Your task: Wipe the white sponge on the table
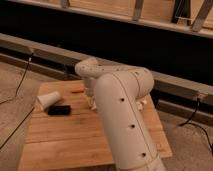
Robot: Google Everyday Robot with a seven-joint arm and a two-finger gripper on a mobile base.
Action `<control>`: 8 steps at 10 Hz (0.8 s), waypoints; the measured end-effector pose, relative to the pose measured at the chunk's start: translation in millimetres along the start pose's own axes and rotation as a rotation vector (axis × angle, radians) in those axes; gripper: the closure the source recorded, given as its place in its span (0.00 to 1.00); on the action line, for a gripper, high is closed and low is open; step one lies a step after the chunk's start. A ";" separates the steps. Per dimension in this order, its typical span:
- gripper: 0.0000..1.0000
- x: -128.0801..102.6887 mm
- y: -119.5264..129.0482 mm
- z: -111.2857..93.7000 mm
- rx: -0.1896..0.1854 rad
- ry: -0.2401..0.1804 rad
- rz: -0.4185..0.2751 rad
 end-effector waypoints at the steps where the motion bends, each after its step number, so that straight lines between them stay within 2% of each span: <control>1: 0.81 0.2 1.2 0.7 -0.002 0.002 -0.002; 8: 0.80 0.4 0.8 0.6 -0.002 0.002 -0.001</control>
